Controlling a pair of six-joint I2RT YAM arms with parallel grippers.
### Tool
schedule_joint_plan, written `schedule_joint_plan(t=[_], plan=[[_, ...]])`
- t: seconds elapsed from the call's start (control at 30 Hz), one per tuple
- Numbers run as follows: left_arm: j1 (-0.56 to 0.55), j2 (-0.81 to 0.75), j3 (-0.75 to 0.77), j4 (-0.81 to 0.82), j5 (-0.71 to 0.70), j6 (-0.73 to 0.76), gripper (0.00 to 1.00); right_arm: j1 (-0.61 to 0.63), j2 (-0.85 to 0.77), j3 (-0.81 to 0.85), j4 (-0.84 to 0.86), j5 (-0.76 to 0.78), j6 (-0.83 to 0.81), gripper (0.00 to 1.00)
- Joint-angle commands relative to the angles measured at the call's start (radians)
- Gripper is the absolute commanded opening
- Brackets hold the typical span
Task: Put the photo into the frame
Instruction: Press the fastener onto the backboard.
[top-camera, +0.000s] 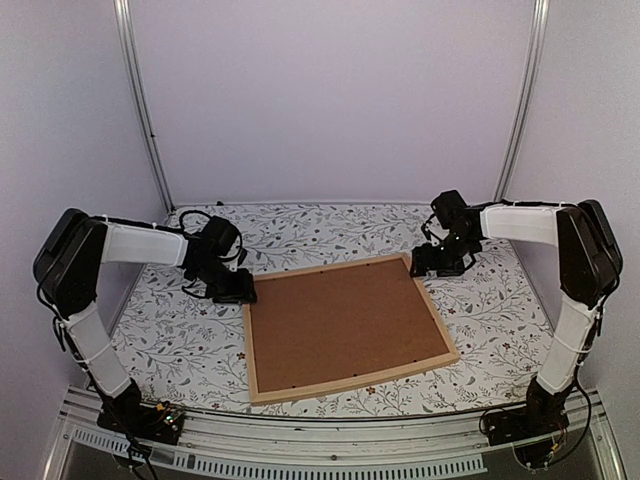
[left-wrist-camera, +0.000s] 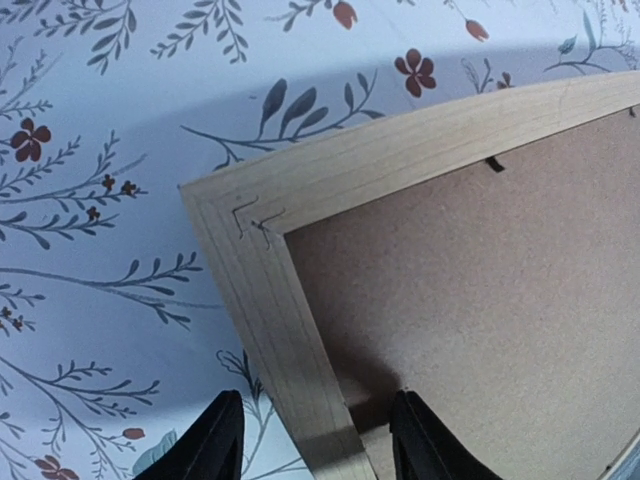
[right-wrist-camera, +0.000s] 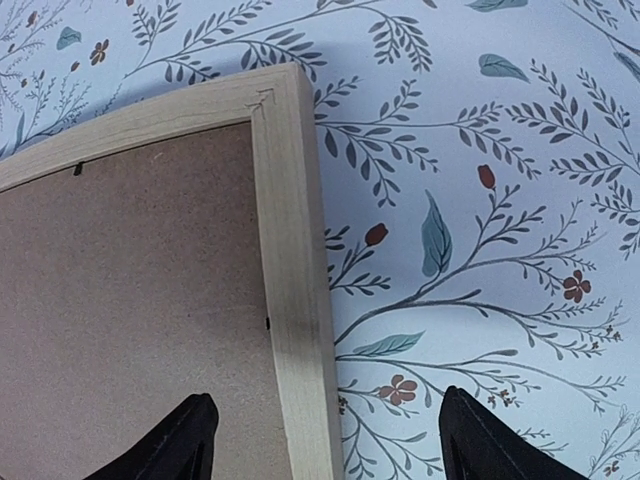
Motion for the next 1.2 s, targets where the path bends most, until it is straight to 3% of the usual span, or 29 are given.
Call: schedule_joint_plan(t=[0.0, 0.33, 0.73, 0.93, 1.17], plan=[[0.012, 0.022, 0.036, 0.032, -0.004, 0.006, 0.51, 0.002, -0.026, 0.024, -0.050, 0.092, -0.007, 0.78], [0.013, 0.055, 0.040, 0.047, -0.003, 0.013, 0.43, 0.002, 0.047, 0.110, -0.087, 0.163, -0.023, 0.73], [0.013, 0.068, 0.069, 0.033, -0.014, 0.035, 0.20, -0.002, 0.065, 0.136, -0.101, 0.187, -0.023, 0.72], [0.014, 0.090, 0.087, 0.032, -0.004, 0.040, 0.17, -0.002, 0.076, 0.173, -0.134, 0.276, -0.020, 0.68], [0.015, 0.093, 0.093, 0.026, -0.003, 0.031, 0.16, 0.001, 0.105, 0.189, -0.147, 0.278, -0.023, 0.65]])
